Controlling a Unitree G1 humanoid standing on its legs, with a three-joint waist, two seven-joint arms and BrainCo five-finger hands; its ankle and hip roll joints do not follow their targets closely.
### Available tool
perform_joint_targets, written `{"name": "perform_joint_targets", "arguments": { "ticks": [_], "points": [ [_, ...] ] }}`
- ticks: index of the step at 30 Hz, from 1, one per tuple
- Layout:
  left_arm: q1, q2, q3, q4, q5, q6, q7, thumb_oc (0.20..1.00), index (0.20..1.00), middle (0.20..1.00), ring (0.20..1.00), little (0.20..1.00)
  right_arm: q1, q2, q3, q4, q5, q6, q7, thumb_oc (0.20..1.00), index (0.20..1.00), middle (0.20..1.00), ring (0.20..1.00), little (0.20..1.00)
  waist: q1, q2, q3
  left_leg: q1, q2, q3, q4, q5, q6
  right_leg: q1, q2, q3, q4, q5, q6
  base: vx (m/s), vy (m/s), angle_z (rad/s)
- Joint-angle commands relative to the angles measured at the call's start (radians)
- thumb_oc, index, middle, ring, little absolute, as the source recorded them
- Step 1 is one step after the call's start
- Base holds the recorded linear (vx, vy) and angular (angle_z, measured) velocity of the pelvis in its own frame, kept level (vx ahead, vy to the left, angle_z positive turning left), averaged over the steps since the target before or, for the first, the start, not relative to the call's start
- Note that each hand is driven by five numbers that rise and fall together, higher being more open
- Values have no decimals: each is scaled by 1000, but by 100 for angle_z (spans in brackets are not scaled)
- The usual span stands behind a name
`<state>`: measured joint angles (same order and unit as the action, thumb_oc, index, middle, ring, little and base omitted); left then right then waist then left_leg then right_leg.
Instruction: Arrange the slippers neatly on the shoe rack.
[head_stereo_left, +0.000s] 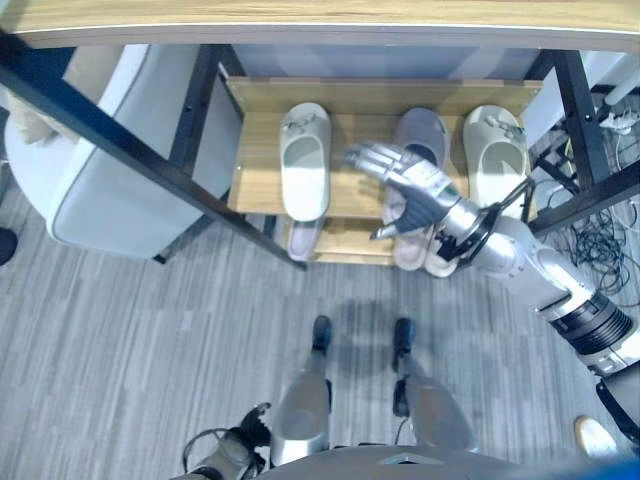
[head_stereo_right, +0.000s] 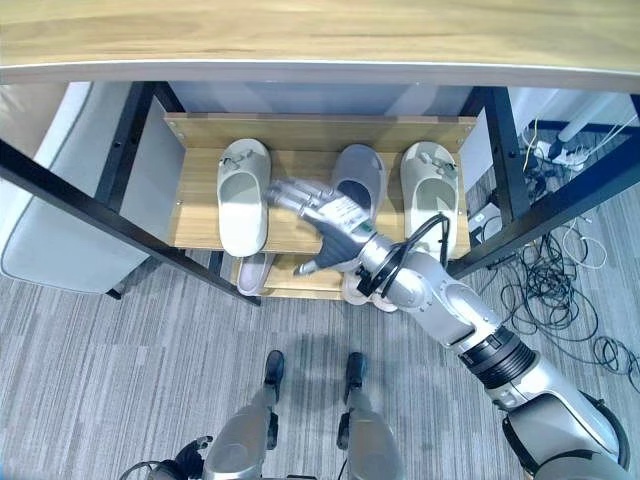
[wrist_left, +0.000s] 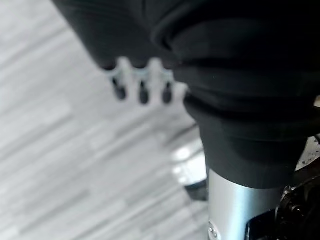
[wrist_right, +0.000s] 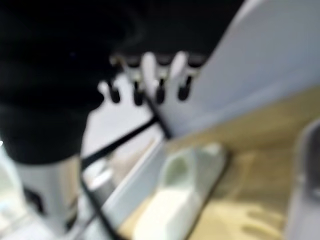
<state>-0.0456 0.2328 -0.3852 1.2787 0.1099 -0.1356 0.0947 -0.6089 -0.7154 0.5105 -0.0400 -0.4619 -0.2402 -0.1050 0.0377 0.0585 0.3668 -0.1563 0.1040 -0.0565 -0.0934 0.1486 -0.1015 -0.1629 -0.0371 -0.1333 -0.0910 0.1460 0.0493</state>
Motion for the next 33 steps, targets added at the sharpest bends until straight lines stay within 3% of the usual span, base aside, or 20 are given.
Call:
{"name": "perform_joint_targets", "arguments": {
  "ticks": [1, 14, 21, 33],
  "points": [
    [-59, -28, -29, -17, -11, -29, 29, 1000, 1000, 1000, 1000, 1000, -23, 22, -65, 11, -16, 19, -125, 1000, 1000, 1000, 1000, 1000, 27, -16, -11, -40, 8, -15, 118, -126, 34, -24, -100, 49, 197, -180, 81, 0, 0, 0],
    [-79, -15, -43, -14, -4, -30, 42, 1000, 1000, 1000, 1000, 1000, -39, 45, -185, 230, 30, 68, -255, 1000, 1000, 1000, 1000, 1000, 42, -15, 7, -83, -6, -34, 114, -124, 38, -42, -105, 34, 178, -169, 80, 3, 1, 3],
    [-84, -11, -38, -8, -2, -31, 48, 1000, 1000, 1000, 1000, 1000, -42, 21, -206, 282, -7, 93, -294, 1000, 1000, 1000, 1000, 1000, 46, -17, 14, -101, -11, -44, 110, -120, 38, -49, -109, 24, 171, -166, 82, 5, 7, 4],
    [-86, -5, -38, 5, -8, -30, 55, 1000, 1000, 1000, 1000, 1000, -62, 48, -248, 380, 102, 94, -325, 1000, 1000, 1000, 1000, 1000, 64, -22, 15, -118, -25, -59, 105, -117, 39, -47, -116, 7, 161, -162, 86, 13, 6, 5]
  ]
}}
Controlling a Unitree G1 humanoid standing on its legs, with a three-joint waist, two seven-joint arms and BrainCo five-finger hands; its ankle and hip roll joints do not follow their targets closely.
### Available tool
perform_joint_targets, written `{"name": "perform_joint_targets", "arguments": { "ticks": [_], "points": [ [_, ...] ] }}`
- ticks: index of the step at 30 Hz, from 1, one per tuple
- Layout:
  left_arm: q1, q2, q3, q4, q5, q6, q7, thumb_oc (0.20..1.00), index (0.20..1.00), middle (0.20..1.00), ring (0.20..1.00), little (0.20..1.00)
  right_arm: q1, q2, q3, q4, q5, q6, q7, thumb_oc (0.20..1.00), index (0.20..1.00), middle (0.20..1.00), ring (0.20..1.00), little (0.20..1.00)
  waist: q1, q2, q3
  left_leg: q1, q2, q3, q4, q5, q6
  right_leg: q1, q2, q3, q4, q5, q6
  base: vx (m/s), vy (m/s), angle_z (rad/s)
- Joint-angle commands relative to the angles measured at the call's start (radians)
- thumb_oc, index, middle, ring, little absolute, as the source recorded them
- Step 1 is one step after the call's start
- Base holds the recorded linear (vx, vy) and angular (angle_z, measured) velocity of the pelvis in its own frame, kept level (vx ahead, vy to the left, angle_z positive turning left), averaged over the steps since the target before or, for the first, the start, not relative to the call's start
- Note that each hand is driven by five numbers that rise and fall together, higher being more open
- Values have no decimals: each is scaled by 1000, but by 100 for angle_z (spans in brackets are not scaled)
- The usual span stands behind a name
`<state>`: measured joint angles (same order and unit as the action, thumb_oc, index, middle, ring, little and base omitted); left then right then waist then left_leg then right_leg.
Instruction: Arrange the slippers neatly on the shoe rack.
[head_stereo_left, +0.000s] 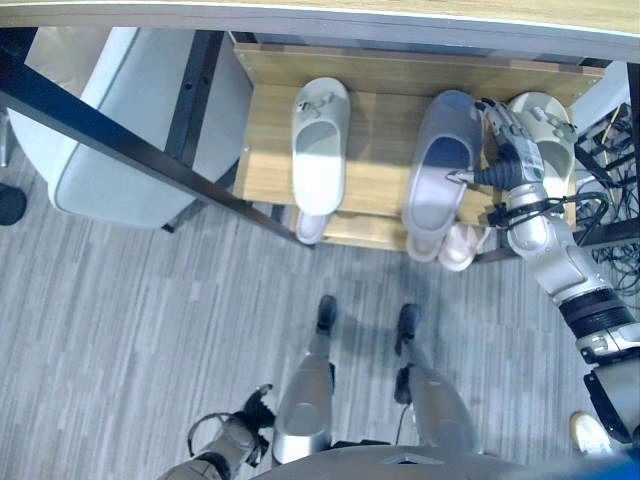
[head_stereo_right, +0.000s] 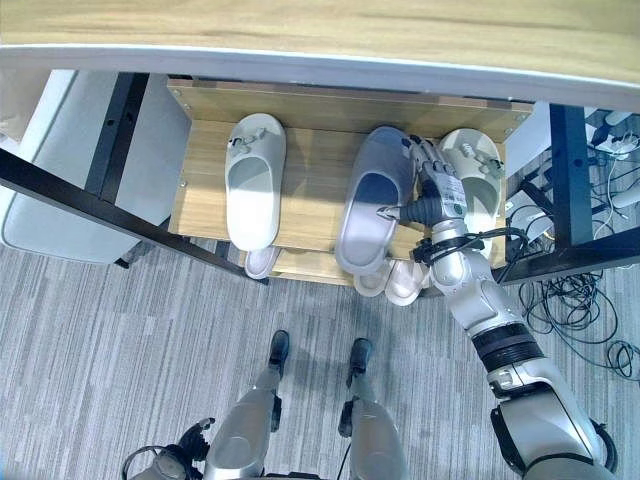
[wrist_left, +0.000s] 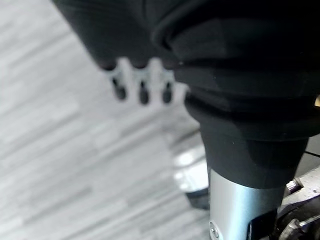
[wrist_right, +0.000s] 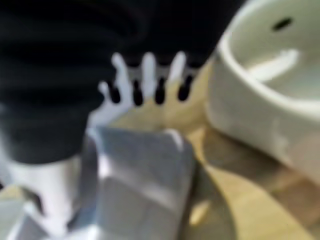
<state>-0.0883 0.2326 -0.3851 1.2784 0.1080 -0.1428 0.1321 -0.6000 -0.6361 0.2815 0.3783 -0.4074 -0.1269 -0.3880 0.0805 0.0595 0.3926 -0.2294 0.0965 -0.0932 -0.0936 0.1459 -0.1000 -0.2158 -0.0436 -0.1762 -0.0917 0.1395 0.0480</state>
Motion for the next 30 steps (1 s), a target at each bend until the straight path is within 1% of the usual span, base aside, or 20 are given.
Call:
{"name": "perform_joint_targets", "arguments": {
  "ticks": [1, 9, 10, 11, 12, 16, 20, 21, 23, 25, 26, 27, 29, 30],
  "points": [
    [-40, -6, -42, 8, -2, -23, 17, 1000, 1000, 1000, 1000, 1000, -82, -27, -15, -27, 55, -18, -44, 1000, 1000, 1000, 1000, 1000, 23, -24, -11, -45, -18, -23, 105, -115, 37, 7, -110, 49, 161, -156, 88, 0, 0, 0],
    [-29, -6, -54, 23, 5, -17, 9, 1000, 1000, 1000, 1000, 1000, -123, -14, 2, 54, 95, -11, -54, 1000, 1000, 1000, 1000, 1000, 36, -23, -8, -54, -26, -30, 102, -112, 36, 9, -114, 37, 154, -152, 90, 5, 6, 4],
    [-29, -7, -55, 27, 9, -16, 10, 1000, 1000, 1000, 1000, 1000, -130, -17, 3, 64, 82, -4, -65, 420, 420, 420, 420, 420, 39, -25, -7, -57, -26, -33, 101, -112, 37, 8, -114, 36, 153, -152, 90, 4, 8, 13],
    [-29, -7, -55, 27, 9, -16, 11, 1000, 1000, 1000, 1000, 1000, -131, -17, 4, 65, 82, -4, -66, 325, 325, 325, 325, 325, 39, -25, -7, -57, -26, -33, 101, -112, 37, 8, -114, 36, 153, -152, 90, -1, 3, 13],
    [-31, -6, -52, 27, 7, -16, 11, 1000, 1000, 1000, 1000, 1000, -132, -18, 5, 66, 75, -1, -72, 200, 200, 200, 200, 200, 40, -25, -6, -58, -27, -33, 100, -111, 37, 7, -115, 35, 151, -150, 90, -1, 9, 8],
    [-35, -7, -44, 28, 0, -16, 20, 1000, 1000, 1000, 1000, 1000, -130, -12, 2, 69, 62, 9, -82, 200, 200, 200, 200, 200, 42, -28, -2, -64, -29, -36, 100, -112, 39, 5, -114, 36, 148, -149, 91, 0, 10, 8],
    [-37, -14, -40, 25, -2, -16, 21, 1000, 1000, 1000, 1000, 1000, -90, -5, -13, 14, 37, 1, -93, 200, 200, 200, 200, 200, 39, -30, 3, -65, -31, -38, 98, -113, 40, 1, -114, 37, 152, -150, 92, 1, 1, 1],
    [-37, -17, -36, 27, 4, -15, 19, 1000, 1000, 1000, 1000, 1000, -70, -17, -11, -42, -2, -2, -90, 200, 200, 200, 200, 200, 36, -32, 3, -66, -32, -37, 99, -114, 41, 0, -116, 37, 153, -151, 93, 0, 0, 0],
    [-37, -19, -34, 29, 11, -15, 19, 1000, 1000, 1000, 1000, 1000, -60, -25, -11, -71, -23, -4, -86, 200, 200, 200, 200, 200, 35, -33, 3, -65, -32, -37, 100, -115, 41, 0, -115, 38, 154, -153, 93, 0, 0, 0],
    [-36, -26, -25, 34, 22, -13, 20, 1000, 1000, 1000, 1000, 1000, -38, -26, -23, -176, -66, -21, -99, 200, 200, 200, 200, 200, 29, -34, 6, -63, -32, -34, 101, -118, 42, -1, -114, 42, 158, -155, 93, 0, 0, 0],
    [-36, -26, -25, 34, 22, -13, 20, 1000, 1000, 1000, 1000, 1000, -35, -26, -24, -179, -67, -20, -98, 200, 200, 200, 200, 200, 30, -34, 6, -63, -32, -34, 101, -118, 42, 0, -114, 42, 158, -155, 93, 0, 0, 0],
    [-35, -28, -21, 35, 23, -12, 22, 1000, 1000, 1000, 1000, 1000, -27, -26, -32, -224, -79, -28, -101, 200, 200, 200, 200, 200, 28, -35, 7, -62, -31, -34, 101, -118, 42, 0, -114, 42, 158, -156, 93, 0, 0, 0],
    [-34, -30, -11, 34, 22, -11, 24, 1000, 1000, 1000, 1000, 1000, 4, -20, -45, -331, -96, -49, -104, 200, 200, 200, 200, 200, 24, -39, 7, -60, -30, -32, 99, -117, 42, -1, -113, 44, 159, -155, 94, 0, 0, 0],
    [-33, -29, 0, 30, 25, -11, 28, 1000, 1000, 1000, 1000, 1000, 45, -22, -53, -440, -113, -68, -87, 200, 200, 200, 200, 200, 18, -44, 8, -59, -28, -30, 99, -118, 42, -3, -112, 45, 159, -155, 95, 0, 0, 0]
  ]
}}
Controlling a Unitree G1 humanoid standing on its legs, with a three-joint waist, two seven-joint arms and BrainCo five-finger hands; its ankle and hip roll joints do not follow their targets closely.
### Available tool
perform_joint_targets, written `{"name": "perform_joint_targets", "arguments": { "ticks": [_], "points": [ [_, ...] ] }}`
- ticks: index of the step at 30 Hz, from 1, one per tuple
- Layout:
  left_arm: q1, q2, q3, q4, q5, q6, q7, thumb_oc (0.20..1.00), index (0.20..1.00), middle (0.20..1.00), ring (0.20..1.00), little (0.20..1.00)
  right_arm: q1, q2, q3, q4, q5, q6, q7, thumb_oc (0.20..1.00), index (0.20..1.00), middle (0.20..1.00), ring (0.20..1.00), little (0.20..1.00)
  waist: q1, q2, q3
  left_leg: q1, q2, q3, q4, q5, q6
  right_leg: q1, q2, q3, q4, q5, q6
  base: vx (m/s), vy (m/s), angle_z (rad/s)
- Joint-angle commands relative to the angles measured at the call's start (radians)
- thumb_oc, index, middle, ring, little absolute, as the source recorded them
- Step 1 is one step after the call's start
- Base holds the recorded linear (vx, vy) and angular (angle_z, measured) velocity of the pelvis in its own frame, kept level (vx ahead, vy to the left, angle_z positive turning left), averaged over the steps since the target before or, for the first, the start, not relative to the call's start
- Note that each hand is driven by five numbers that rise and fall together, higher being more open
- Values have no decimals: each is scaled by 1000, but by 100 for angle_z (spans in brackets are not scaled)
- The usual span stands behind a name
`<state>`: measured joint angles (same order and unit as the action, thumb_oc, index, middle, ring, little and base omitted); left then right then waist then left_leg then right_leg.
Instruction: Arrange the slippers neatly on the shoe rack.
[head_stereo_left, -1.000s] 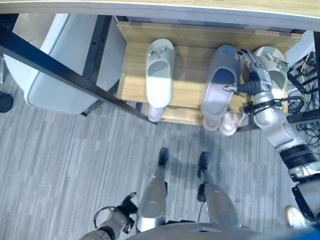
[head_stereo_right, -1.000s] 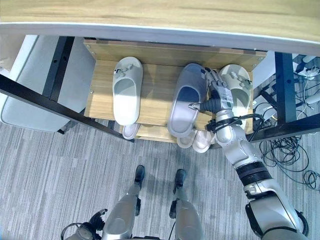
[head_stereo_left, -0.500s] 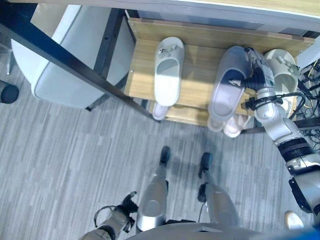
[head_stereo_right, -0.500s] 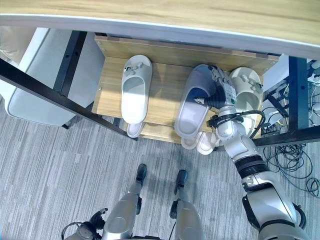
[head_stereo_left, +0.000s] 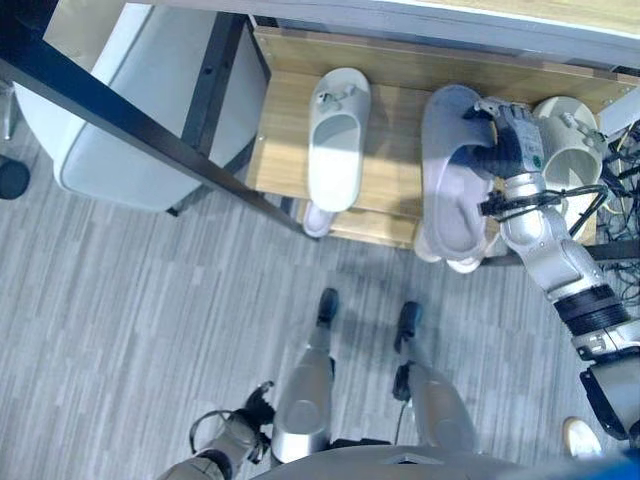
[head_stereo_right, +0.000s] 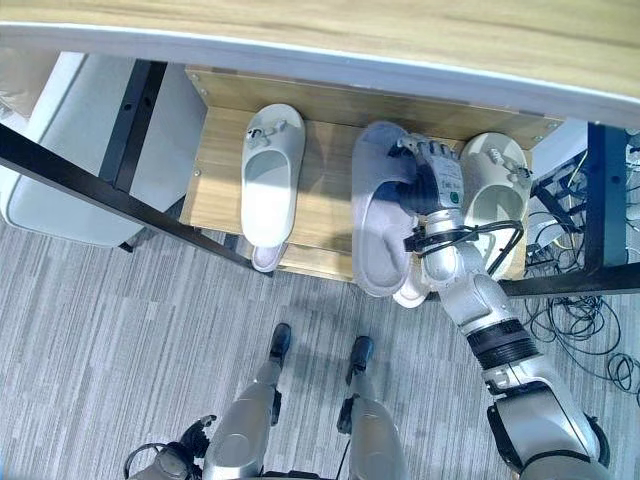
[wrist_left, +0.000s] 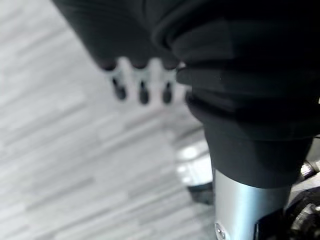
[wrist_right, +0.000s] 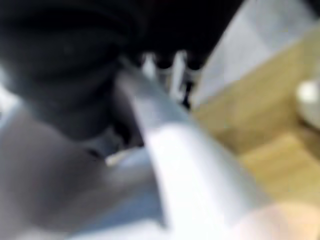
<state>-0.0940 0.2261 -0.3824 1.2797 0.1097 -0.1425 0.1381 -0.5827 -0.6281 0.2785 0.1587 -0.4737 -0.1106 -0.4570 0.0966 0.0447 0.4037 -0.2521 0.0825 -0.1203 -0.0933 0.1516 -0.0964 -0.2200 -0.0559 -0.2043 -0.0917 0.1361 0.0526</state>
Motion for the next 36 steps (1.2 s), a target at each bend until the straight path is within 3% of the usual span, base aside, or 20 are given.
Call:
{"name": "perform_joint_targets", "arguments": {
  "ticks": [1, 8, 9, 14, 18, 21, 22, 24, 25, 26, 31, 34, 36],
  "points": [
    [-25, -23, 4, 29, 25, -12, 24, 1000, 1000, 1000, 1000, 1000, 53, -27, -53, -287, -53, -101, -7, 200, 200, 200, 200, 200, -1, -33, -4, -36, -13, -2, 99, -124, 38, 1, -99, 74, 159, -152, 91, 0, 0, 0],
    [-12, -8, 115, 46, -26, -17, 41, 1000, 1000, 1000, 1000, 1000, 323, -57, -21, -588, -22, -197, 142, 200, 200, 200, 200, 200, -33, -72, -1, -32, -1, 9, 97, -123, 34, -1, -93, 78, 156, -148, 96, 0, -1, 0],
    [-15, 9, 184, 57, -87, -15, 57, 1000, 1000, 1000, 1000, 1000, 405, -67, 17, -588, -6, -211, 192, 200, 200, 200, 200, 200, -42, -85, -3, -30, 3, 10, 97, -123, 33, 0, -93, 75, 158, -148, 98, 0, 0, 0],
    [-20, 74, 329, 47, -221, -30, 109, 1000, 1000, 1000, 1000, 1000, 541, -102, 104, -500, -8, -219, 256, 200, 200, 200, 200, 200, -45, -95, -7, -26, 3, -2, 104, -126, 31, 5, -101, 57, 198, -174, 103, 0, 0, 0],
    [-15, 121, 372, 13, -268, -47, 152, 1000, 1000, 1000, 1000, 1000, 577, -139, 108, -444, -16, -218, 243, 200, 200, 200, 200, 200, -37, -93, -2, -30, 2, -35, 130, -127, 25, -6, -112, 24, 287, -210, 103, 12, -31, 13],
    [-7, 121, 362, 8, -283, -61, 169, 1000, 1000, 1000, 1000, 1000, 586, -144, 100, -402, 1, -221, 216, 200, 200, 200, 200, 200, -23, -99, 10, -60, 0, -67, 171, -126, 10, -4, -129, -37, 336, -243, 91, -32, -78, 33],
    [-9, 117, 356, 11, -283, -58, 174, 1000, 1000, 1000, 1000, 1000, 596, -140, 88, -388, 9, -220, 204, 200, 200, 200, 200, 200, -25, -101, 13, -82, -3, -56, 197, -127, 5, -2, -139, -62, 345, -247, 90, -95, -58, 63],
    [-8, 93, 348, 21, -276, -54, 186, 1000, 1000, 1000, 1000, 1000, 616, -119, 72, -324, 6, -200, 171, 200, 200, 200, 200, 200, -49, -100, 17, -150, 19, 128, 290, -126, 12, 12, -154, -120, 355, -271, 79, -71, 21, 73],
    [-8, 93, 348, 21, -276, -54, 186, 1000, 1000, 1000, 1000, 1000, 616, -119, 72, -324, 6, -200, 171, 200, 200, 200, 200, 200, -48, -100, 17, -150, 19, 128, 290, -126, 12, 11, -154, -120, 355, -271, 79, -11, 160, 66],
    [11, 85, 361, 34, -265, -49, 186, 1000, 1000, 1000, 1000, 1000, 615, -108, 82, -298, -21, -186, 173, 200, 200, 200, 200, 200, -47, -99, 10, -135, 43, 182, 292, -141, 23, -7, -146, -111, 395, -270, 80, -1, 148, 64],
    [18, 82, 345, 46, -213, -36, 188, 1000, 1000, 1000, 1000, 1000, 614, -47, 122, -173, -57, -158, 168, 200, 200, 200, 200, 200, -28, -129, -11, -96, 32, 187, 310, -193, 41, 25, -174, -111, 436, -258, 101, 76, 107, 8],
    [13, 81, 308, 31, -186, -34, 187, 1000, 1000, 1000, 1000, 1000, 581, -5, 146, -67, -74, -120, 167, 200, 200, 200, 200, 200, -38, -124, -6, -53, 1, 192, 309, -219, 75, -11, -212, -72, 559, -117, 145, 31, 120, 13],
    [5, 76, 286, 26, -179, -35, 183, 1000, 1000, 1000, 1000, 1000, 556, 12, 162, -23, -87, -111, 155, 200, 200, 200, 200, 200, -35, -110, -3, -41, 6, 192, 308, -227, 83, -32, -216, -66, 583, -112, 152, 17, 63, 12]
  ]
}}
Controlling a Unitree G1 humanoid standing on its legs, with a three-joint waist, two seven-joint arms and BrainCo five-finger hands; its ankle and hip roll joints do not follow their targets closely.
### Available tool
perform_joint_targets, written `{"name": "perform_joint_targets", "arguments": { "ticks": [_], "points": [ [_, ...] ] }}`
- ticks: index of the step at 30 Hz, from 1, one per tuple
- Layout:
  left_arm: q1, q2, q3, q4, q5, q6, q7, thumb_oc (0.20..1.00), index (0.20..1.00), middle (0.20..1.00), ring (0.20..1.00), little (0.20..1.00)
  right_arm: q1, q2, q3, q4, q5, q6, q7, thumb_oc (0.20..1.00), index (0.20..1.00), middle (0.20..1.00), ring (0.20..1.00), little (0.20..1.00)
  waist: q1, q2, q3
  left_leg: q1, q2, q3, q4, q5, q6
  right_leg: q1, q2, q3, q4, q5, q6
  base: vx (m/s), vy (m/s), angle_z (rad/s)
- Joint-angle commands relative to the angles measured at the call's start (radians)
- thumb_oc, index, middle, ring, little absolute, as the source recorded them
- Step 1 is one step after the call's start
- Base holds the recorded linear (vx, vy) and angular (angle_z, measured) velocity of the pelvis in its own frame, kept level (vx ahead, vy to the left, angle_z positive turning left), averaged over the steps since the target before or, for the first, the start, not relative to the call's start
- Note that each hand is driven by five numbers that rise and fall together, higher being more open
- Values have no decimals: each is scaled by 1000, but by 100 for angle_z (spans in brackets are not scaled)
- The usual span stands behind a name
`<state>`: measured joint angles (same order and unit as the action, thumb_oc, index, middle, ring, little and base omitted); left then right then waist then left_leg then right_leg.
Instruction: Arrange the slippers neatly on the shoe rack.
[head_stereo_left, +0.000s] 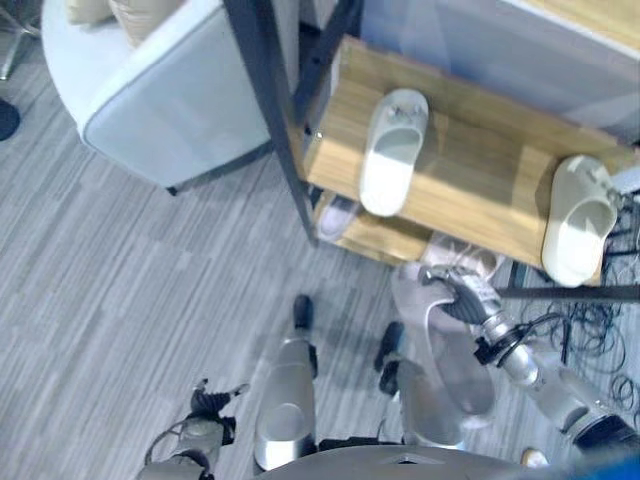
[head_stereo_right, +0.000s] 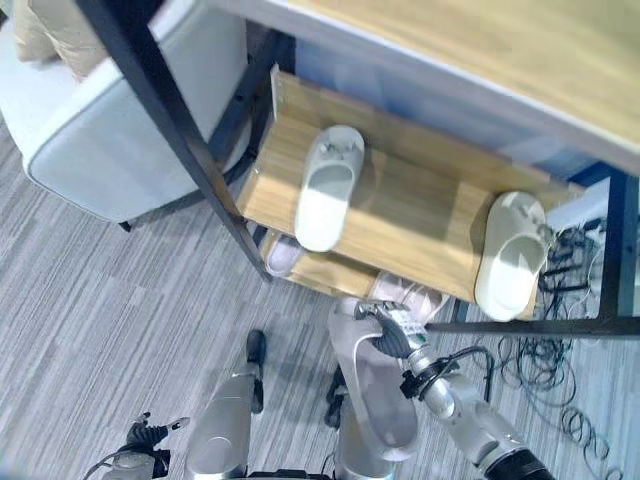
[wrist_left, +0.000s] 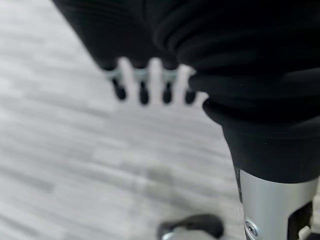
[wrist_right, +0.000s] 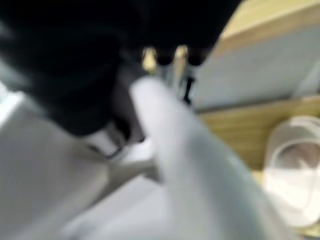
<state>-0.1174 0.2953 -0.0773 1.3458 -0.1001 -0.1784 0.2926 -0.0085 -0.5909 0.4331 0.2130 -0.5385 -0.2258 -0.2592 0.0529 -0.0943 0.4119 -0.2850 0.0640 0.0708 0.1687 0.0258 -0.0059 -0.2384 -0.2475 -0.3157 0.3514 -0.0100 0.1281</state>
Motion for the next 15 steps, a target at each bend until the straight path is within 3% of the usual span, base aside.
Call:
{"name": "perform_joint_targets", "arguments": {
  "ticks": [1, 2, 4, 5, 6, 8, 12, 13, 15],
  "points": [
    [25, 0, -28, -43, 33, -4, 33, 1000, 1000, 1000, 1000, 1000, -40, -12, 19, -52, -26, 11, -54, 200, 200, 200, 200, 200, 18, 30, -7, -1, 27, 4, 49, -110, -10, -12, -44, 25, 112, 27, 72, 68, -29, 5],
    [19, -4, -35, -44, 29, -8, 34, 1000, 1000, 1000, 1000, 1000, -67, -2, 31, -26, -27, 19, -58, 200, 200, 200, 200, 200, 25, 30, -4, 9, 32, -7, 53, -132, -20, -6, -60, 15, 75, 1, 72, 8, -50, -9],
    [9, -3, -37, -44, 24, -10, 34, 1000, 1000, 1000, 1000, 1000, -95, 11, 37, 0, -22, 21, -67, 200, 200, 200, 200, 200, 29, 31, 4, -3, 39, -12, 62, -118, -21, -13, -66, 1, 32, 18, 59, 0, -150, -13],
    [7, 14, -55, -60, 37, -14, 35, 1000, 1000, 1000, 1000, 1000, -110, 46, 26, 51, 11, 31, -79, 200, 200, 200, 200, 200, 36, 19, -5, -31, 35, -36, 89, -115, -35, 10, -58, 22, -97, 16, 63, 14, -240, -11],
    [-7, 16, -38, -24, 33, -18, 42, 1000, 1000, 1000, 1000, 1000, -145, 48, 59, 73, 3, 26, -87, 200, 200, 200, 200, 200, 53, 2, -9, -75, 28, -46, 133, -116, -48, 4, -41, 33, -114, 4, 49, -21, -208, 12],
    [-36, 10, -37, -9, 23, -21, 42, 1000, 1000, 1000, 1000, 1000, -201, 50, 78, 95, -1, 22, -100, 200, 200, 200, 200, 200, 62, -10, 16, -122, 41, -64, 164, -109, -60, -35, -21, 33, -64, -26, 34, -136, -140, 44],
    [-51, 10, -56, -32, 14, -36, 59, 1000, 1000, 1000, 1000, 1000, -223, 38, 65, 110, 12, 20, -129, 200, 200, 200, 200, 200, 56, -5, 34, -191, 48, -97, 216, -111, -69, -91, -22, 20, 17, -61, 27, -105, -92, 19],
    [-58, 19, -60, -52, 3, -49, 75, 1000, 1000, 1000, 1000, 1000, -236, 33, 38, 125, 43, 21, -150, 200, 200, 200, 200, 200, 52, 8, 44, -254, 50, -119, 290, -128, -73, -154, -33, 13, 135, -109, 20, -97, -29, 23],
    [-56, 25, -51, -63, -19, -54, 83, 1000, 1000, 1000, 1000, 1000, -243, 32, 19, 109, 79, 13, -150, 200, 200, 200, 200, 200, 53, 17, 45, -289, 53, -134, 364, -181, -73, -191, -43, 27, 220, -163, 24, -11, -32, 33]
  ]
}}
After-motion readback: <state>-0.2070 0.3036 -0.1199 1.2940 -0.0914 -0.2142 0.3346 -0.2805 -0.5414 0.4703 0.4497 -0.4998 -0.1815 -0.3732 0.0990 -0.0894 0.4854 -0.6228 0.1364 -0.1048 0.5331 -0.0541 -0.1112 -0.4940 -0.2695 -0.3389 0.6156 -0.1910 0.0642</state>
